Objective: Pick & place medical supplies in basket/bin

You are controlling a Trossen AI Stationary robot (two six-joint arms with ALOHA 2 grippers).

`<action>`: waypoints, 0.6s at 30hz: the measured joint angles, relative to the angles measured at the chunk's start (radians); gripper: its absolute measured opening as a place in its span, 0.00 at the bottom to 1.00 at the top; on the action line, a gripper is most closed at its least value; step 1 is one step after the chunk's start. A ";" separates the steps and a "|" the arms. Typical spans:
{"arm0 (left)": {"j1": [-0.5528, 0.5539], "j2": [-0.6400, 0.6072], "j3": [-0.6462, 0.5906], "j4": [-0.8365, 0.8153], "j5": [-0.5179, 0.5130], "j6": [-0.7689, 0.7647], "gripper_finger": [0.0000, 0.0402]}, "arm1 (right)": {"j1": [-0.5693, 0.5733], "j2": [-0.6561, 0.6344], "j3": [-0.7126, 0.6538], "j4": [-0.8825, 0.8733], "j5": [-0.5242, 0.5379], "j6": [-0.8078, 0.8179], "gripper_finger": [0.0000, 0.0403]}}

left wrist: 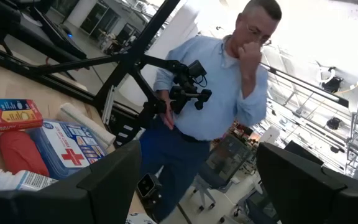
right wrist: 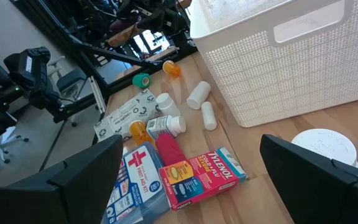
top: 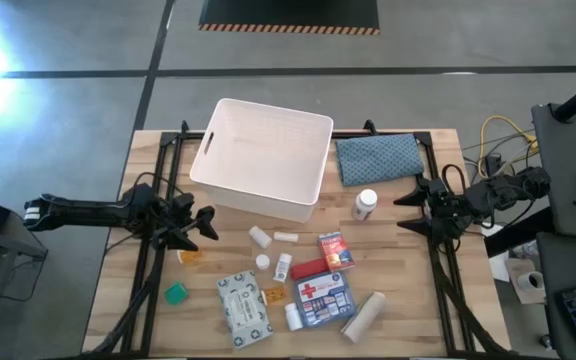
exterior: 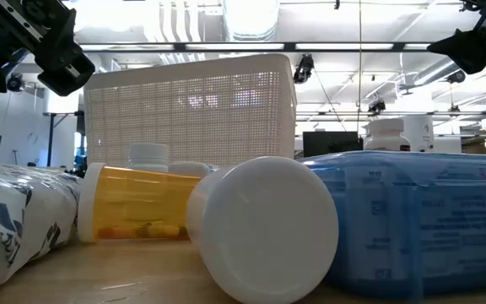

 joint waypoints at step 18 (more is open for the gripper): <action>0.000 0.000 0.000 0.000 0.000 0.007 0.74 | 0.000 0.000 0.000 0.001 0.000 0.000 0.92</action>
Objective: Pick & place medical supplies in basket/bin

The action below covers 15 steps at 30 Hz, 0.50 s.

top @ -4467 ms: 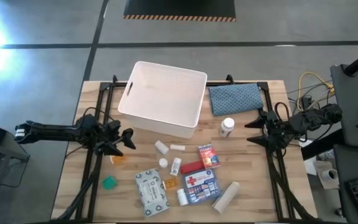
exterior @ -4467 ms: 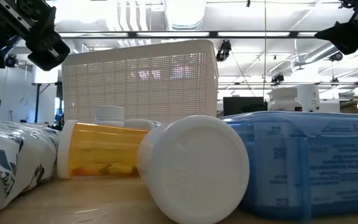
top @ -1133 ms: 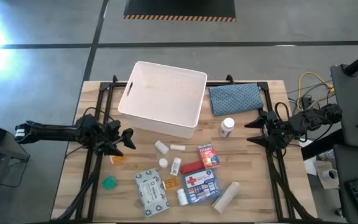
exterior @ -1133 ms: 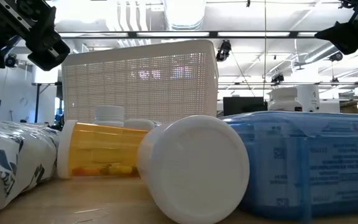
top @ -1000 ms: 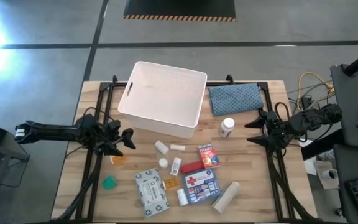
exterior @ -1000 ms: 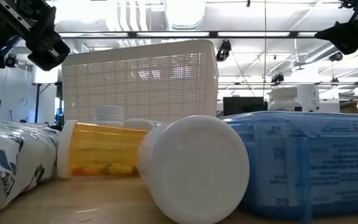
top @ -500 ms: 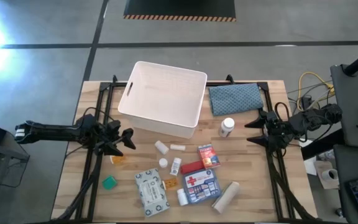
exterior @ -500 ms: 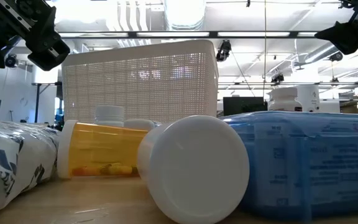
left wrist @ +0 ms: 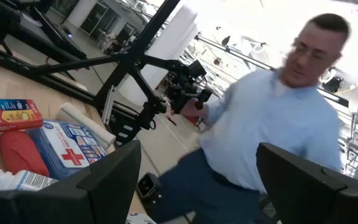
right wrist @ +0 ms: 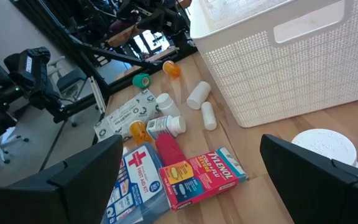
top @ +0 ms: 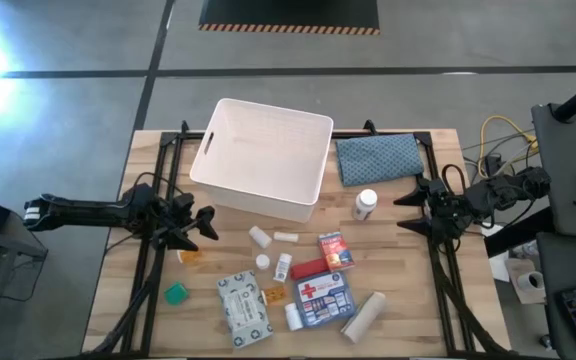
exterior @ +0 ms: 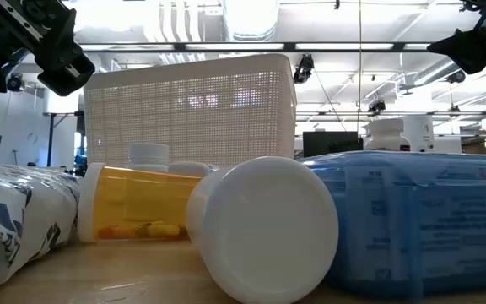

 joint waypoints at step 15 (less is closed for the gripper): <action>0.002 0.000 -0.008 0.000 -0.031 0.045 0.74 | 0.000 0.003 0.000 0.035 0.003 0.000 0.92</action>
